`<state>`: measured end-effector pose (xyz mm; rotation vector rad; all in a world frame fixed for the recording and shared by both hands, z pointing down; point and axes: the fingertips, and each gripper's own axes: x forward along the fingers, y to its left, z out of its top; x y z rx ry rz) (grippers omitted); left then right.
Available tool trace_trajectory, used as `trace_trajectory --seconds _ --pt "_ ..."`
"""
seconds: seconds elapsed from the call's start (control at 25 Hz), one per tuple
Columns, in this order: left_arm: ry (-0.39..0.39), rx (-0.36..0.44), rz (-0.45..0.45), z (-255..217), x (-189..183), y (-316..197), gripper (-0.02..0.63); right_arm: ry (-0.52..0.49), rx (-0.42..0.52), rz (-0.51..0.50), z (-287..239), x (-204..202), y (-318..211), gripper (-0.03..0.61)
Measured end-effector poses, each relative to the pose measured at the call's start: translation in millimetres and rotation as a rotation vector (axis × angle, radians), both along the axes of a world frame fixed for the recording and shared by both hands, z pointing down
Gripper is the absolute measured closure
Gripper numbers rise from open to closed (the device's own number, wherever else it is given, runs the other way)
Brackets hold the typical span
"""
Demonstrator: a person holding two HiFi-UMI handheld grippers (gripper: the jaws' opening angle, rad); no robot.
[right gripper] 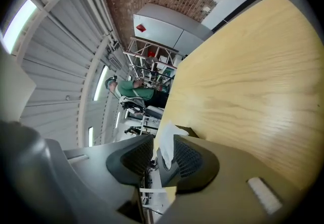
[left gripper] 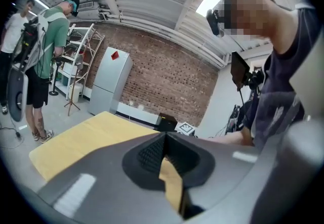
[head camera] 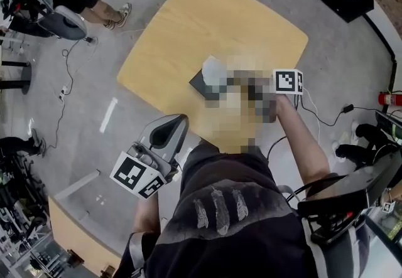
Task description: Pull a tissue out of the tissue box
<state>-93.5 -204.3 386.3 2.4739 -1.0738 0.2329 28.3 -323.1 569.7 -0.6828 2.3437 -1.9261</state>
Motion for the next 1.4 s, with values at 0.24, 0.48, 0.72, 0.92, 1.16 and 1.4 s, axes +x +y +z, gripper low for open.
trace_trajectory --seconds 0.24,0.48,0.72,0.92,1.16,1.4 --pt "0.027 -0.008 0.038 -6 -38 -25 0.612 0.035 -0.073 0.050 14 -26 -24 0.375" --pt "0.022 -0.004 0.044 -2 -45 -20 0.612 0.062 -0.099 0.034 41 -31 -29 0.347" --pt "0.005 -0.010 0.026 3 -44 -18 0.612 0.024 -0.125 -0.020 52 -40 -26 0.359" --pt "-0.009 -0.011 0.004 4 -46 -16 0.612 -0.013 -0.101 -0.037 49 -42 -25 0.433" --pt "-0.027 -0.012 -0.020 4 -46 -12 0.612 -0.033 -0.051 -0.026 39 -45 -30 0.578" --pt "-0.055 -0.003 -0.051 -4 -51 -12 0.612 -0.016 0.002 -0.040 21 -47 -29 0.578"
